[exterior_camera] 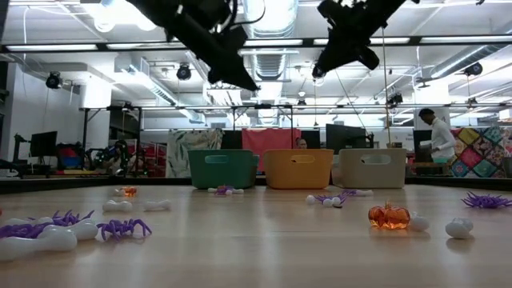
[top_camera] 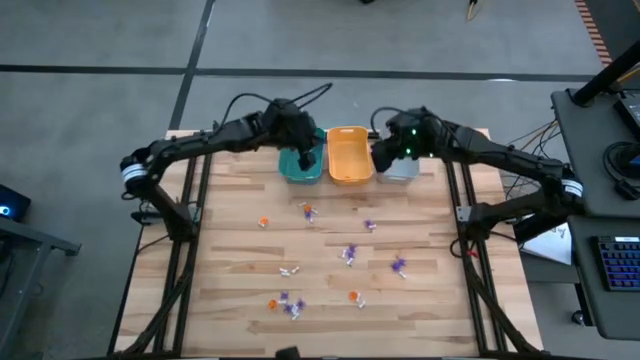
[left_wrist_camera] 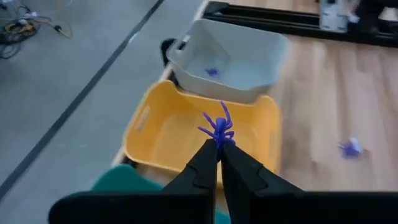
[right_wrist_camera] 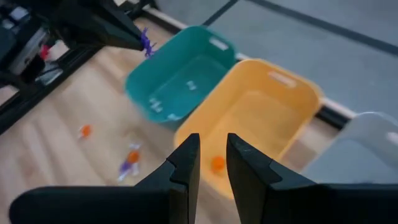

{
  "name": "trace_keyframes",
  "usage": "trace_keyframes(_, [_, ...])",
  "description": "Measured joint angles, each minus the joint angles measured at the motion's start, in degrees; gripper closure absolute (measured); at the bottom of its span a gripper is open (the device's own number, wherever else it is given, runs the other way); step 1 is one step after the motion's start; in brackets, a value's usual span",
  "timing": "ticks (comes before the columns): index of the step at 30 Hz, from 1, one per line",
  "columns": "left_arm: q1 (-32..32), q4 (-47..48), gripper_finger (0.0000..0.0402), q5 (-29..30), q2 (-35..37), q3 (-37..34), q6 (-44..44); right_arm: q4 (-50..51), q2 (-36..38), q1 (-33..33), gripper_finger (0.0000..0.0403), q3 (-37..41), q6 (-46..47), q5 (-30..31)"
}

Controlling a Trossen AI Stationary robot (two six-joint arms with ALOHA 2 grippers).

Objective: Sort Halloween decoration
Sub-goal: Put the purple spider toy into the gray bin

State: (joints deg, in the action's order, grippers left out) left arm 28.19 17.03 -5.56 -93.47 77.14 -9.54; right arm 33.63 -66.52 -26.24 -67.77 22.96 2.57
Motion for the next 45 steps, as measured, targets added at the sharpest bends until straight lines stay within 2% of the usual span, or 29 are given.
trace_keyframes(5, [1.73,-1.21,0.0401,-0.89,-6.92,5.53,-0.98,-0.05,0.00,-4.91,0.0335,-0.04,-0.80,0.01])
trace_keyframes(12, [1.92,-1.29,0.0401,-7.84,-18.53,17.91,-0.36,0.05,0.22,-9.35,0.0335,0.42,0.12,0.46])
trace_keyframes(20, [1.65,-1.32,0.0401,-9.51,-27.88,30.39,1.96,-0.02,3.19,-9.90,0.0335,0.44,0.47,0.44])
trace_keyframes(24, [1.12,-1.04,0.0401,-13.28,-31.64,35.21,4.85,-0.08,6.17,-9.92,0.0335,0.44,1.09,0.45])
trace_keyframes(34, [-2.64,0.44,0.0401,-13.51,-41.60,49.38,8.57,-0.09,12.78,-9.92,0.0335,0.46,0.97,0.48])
trace_keyframes(45, [-3.35,0.99,0.0399,-12.81,-50.62,57.82,13.20,0.02,11.75,-9.92,0.0335,0.70,1.73,0.44])
